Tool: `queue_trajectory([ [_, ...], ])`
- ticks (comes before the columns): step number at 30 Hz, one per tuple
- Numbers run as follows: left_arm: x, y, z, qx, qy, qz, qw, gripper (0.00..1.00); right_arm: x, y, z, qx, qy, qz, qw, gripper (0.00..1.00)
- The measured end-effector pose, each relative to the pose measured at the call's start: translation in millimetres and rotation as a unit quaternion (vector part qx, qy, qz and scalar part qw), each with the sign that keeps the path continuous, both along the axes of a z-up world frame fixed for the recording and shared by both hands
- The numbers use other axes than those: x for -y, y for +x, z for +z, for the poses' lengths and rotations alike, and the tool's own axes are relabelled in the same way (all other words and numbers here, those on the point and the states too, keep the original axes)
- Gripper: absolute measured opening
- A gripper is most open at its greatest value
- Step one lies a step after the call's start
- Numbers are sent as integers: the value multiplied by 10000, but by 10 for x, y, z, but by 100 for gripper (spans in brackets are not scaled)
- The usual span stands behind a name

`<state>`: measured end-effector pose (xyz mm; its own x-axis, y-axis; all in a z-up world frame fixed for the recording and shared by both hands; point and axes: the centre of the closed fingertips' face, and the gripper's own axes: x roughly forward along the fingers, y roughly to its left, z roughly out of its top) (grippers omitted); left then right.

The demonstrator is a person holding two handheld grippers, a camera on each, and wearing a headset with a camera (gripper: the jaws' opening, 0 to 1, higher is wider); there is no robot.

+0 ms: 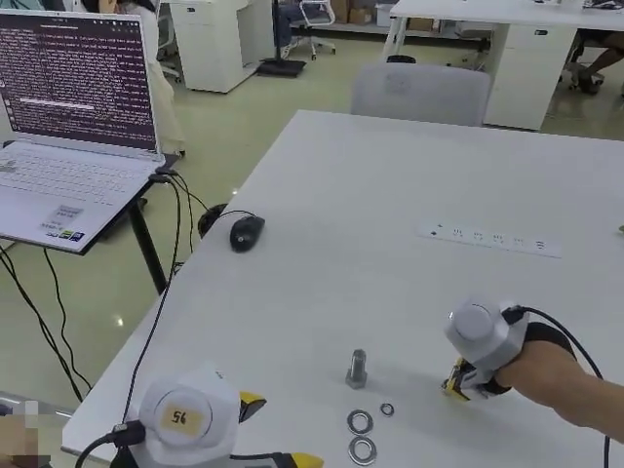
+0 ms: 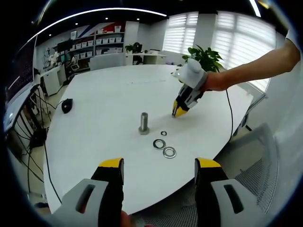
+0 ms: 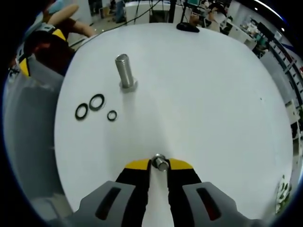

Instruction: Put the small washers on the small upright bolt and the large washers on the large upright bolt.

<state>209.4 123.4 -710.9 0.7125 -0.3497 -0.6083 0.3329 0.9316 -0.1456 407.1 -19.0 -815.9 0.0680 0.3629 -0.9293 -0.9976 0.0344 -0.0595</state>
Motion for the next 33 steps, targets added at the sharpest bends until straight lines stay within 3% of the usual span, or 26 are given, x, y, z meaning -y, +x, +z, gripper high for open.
queue_trajectory([
  [8,-7,-13,3,7,-4,18,10000,60,58,1,95,44,155,-109,9998,20],
  [16,36,0,17,33,-21,-24,10000,60,290,8,161,46,276,-475,9985,24],
  [20,58,7,18,38,-28,-52,10000,60,423,-102,103,-24,172,-509,9986,23],
  [25,71,21,21,46,-23,-81,10000,60,500,-282,18,-284,167,-692,9971,23],
  [33,80,33,29,58,-29,-83,9999,60,333,-529,6,-381,275,-461,9978,22],
])
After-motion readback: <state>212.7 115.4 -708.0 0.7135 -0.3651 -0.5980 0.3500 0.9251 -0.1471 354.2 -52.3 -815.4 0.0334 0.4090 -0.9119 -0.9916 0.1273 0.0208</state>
